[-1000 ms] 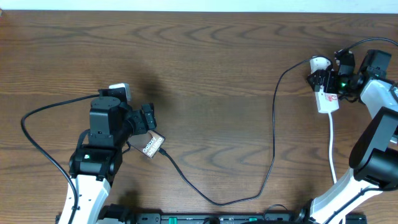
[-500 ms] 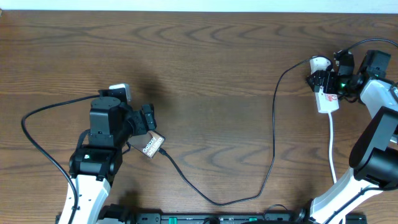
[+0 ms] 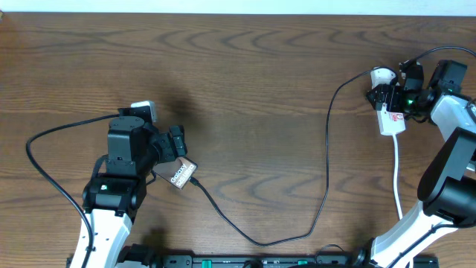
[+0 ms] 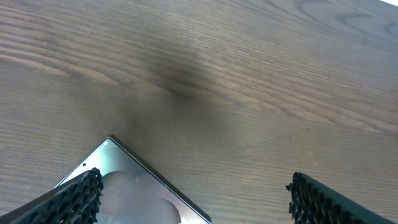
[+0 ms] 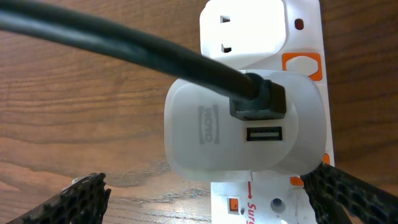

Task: Plug charger to phone and switch on socket

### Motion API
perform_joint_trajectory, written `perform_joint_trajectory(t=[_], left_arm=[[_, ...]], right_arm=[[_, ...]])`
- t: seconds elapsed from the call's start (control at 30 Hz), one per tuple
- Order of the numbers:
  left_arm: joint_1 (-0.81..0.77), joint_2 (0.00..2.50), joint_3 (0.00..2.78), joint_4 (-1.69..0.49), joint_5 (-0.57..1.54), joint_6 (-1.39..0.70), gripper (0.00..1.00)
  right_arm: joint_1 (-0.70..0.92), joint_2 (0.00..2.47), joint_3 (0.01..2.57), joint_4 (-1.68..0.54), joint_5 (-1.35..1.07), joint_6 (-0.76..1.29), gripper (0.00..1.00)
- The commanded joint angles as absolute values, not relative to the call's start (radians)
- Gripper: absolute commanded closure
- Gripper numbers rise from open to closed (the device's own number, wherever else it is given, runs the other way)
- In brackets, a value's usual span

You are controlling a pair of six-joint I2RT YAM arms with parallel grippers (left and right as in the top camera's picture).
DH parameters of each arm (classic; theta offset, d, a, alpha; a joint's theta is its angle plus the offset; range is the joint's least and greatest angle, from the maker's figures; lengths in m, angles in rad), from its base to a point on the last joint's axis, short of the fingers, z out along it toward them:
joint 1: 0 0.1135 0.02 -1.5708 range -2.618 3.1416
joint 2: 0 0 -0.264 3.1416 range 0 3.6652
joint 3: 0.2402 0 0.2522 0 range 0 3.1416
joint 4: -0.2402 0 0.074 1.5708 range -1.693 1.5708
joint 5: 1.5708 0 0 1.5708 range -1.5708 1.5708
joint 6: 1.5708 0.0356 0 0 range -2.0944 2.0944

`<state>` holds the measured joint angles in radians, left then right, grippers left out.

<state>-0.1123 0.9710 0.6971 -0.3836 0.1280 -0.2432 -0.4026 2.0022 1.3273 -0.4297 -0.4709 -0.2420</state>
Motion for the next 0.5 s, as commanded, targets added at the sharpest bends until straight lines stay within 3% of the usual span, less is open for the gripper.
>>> perform_joint_trajectory(t=[0.0, 0.47], left_arm=[[-0.115, 0.974, 0.719, -0.385, 0.119, -0.252, 0.06], [-0.115, 0.974, 0.719, -0.385, 0.119, -0.252, 0.07]], right_arm=[[-0.404, 2.038, 1.329, -0.432, -0.477, -0.232, 0.01], [-0.397, 2.069, 1.329, -0.430, -0.508, -0.224, 0.02]])
